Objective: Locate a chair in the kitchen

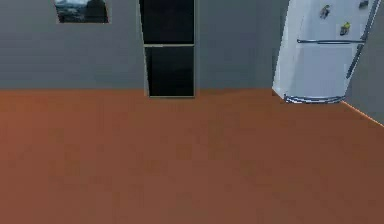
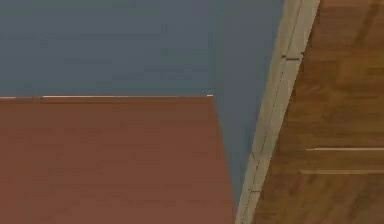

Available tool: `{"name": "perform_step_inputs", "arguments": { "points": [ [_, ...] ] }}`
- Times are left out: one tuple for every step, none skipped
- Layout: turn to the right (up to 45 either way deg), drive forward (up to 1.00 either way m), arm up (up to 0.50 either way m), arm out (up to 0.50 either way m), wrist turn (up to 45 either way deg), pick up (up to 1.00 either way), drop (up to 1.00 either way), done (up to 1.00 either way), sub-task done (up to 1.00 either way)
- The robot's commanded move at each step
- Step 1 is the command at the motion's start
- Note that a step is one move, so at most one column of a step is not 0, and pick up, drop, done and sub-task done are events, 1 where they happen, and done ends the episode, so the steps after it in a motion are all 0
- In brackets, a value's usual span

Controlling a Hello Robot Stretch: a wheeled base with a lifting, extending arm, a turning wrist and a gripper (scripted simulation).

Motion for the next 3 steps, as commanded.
{"name": "perform_step_inputs", "arguments": {
  "points": [
    [-45.0,0.0,0.0,0.0,0.0,0.0,0.0,0.0,0.0],
    [-33.0,0.0,0.0,0.0,0.0,0.0,0.0,0.0,0.0],
    [0.0,1.0,0.0,0.0,0.0,0.0,0.0,0.0,0.0]
  ]
}}
